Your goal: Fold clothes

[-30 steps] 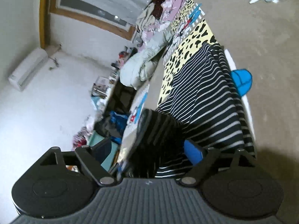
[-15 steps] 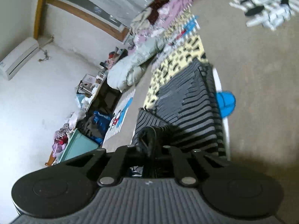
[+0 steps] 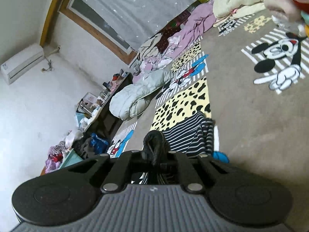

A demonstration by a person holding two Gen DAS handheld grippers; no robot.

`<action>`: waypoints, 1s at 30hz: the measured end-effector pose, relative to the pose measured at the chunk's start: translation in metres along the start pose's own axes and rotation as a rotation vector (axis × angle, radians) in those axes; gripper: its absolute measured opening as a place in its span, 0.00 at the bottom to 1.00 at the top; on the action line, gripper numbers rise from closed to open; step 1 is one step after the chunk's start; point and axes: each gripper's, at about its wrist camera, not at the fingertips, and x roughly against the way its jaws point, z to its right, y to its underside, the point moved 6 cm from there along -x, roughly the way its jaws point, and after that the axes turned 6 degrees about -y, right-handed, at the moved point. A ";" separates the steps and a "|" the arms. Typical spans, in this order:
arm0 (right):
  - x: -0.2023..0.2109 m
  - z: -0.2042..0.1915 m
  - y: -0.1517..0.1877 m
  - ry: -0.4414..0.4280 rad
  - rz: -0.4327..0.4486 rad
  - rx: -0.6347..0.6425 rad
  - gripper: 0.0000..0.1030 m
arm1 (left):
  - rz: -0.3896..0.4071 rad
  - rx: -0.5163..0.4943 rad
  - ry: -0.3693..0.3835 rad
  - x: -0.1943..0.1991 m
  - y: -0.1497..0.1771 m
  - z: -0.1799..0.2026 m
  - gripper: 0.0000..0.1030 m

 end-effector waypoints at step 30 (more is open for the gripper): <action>-0.115 -0.048 -0.100 0.028 -0.093 0.063 0.09 | 0.009 -0.280 -0.061 0.027 0.040 0.058 0.06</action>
